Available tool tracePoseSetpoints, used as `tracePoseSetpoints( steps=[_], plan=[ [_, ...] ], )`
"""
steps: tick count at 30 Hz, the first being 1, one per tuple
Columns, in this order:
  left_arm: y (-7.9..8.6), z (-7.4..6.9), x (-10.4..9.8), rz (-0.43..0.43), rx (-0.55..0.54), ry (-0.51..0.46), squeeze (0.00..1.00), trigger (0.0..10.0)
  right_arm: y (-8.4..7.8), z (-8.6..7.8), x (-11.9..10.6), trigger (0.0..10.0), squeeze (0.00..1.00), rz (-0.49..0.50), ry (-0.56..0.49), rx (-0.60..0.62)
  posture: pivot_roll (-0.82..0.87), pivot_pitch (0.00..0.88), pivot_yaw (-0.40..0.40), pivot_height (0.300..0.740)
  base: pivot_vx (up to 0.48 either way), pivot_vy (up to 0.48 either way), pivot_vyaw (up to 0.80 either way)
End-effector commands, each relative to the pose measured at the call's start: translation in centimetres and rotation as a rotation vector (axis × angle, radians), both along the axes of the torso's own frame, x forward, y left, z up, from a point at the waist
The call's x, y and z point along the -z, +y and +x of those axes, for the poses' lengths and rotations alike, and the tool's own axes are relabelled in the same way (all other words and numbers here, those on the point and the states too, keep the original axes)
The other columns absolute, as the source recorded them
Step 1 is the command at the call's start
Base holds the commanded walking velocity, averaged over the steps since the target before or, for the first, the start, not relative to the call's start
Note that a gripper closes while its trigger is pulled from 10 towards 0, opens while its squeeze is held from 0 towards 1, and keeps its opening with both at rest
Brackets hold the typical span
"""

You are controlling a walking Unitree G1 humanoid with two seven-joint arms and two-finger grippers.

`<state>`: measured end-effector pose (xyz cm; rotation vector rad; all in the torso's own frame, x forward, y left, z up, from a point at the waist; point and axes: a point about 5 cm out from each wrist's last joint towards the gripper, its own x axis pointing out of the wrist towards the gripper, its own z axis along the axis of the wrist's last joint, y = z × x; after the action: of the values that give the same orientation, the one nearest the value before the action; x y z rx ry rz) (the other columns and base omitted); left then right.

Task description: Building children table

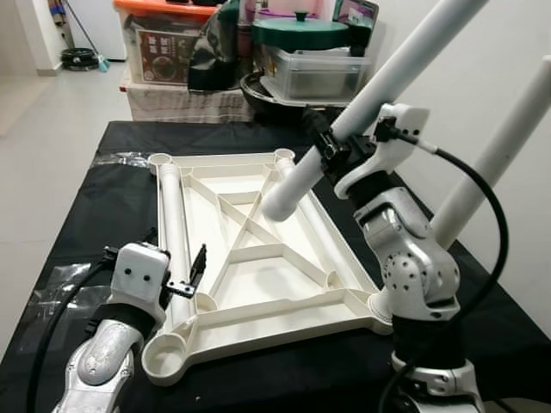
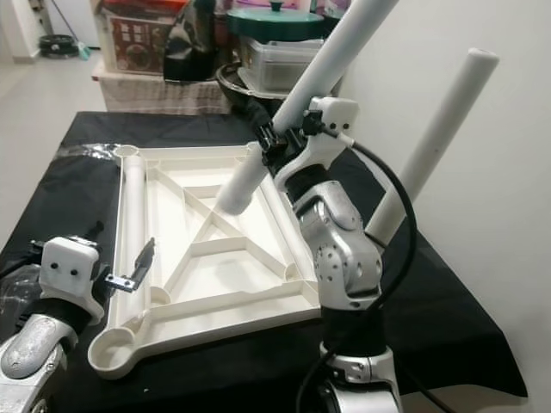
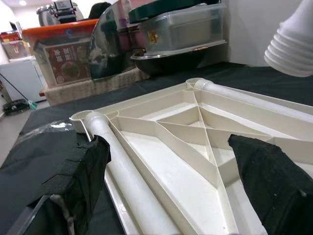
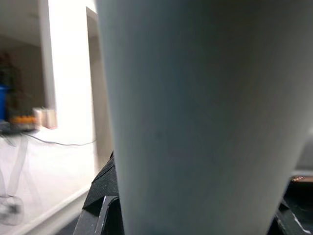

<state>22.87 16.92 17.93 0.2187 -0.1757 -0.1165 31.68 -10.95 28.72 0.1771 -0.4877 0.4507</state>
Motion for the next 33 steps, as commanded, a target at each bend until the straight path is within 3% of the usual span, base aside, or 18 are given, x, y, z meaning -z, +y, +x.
tracePoseSetpoints(
  steps=[1, 12, 28, 33],
  plan=[
    [0.0, -0.3, -0.4, -0.012, 0.007, -0.007, 0.00, 10.0, 0.1, -0.4, 0.2, 10.0, 0.00, -0.031, -0.029, 0.006, 0.10, 0.000, -0.113, 0.740, 0.000, 0.000, 0.00],
    [0.1, -0.4, -0.6, -0.052, 0.010, -0.011, 0.00, 10.0, 0.1, -1.0, 2.8, 10.0, 0.00, -0.031, 0.030, 0.008, 0.09, 0.000, -0.100, 0.740, 0.000, 0.000, 0.00],
    [-0.2, -0.2, -0.8, -0.058, 0.030, -0.017, 0.00, 10.0, 0.7, -0.2, 2.4, 10.0, 0.00, 0.064, 0.048, -0.059, 0.10, 0.000, -0.102, 0.740, 0.000, 0.412, 0.00],
    [-0.4, -0.3, -0.8, -0.038, 0.027, -0.034, 0.00, 10.0, 1.2, -0.1, 2.6, 10.0, 0.00, 0.081, 0.076, -0.100, 0.10, 0.000, -0.107, 0.740, 0.000, 0.000, 0.00]
  ],
)
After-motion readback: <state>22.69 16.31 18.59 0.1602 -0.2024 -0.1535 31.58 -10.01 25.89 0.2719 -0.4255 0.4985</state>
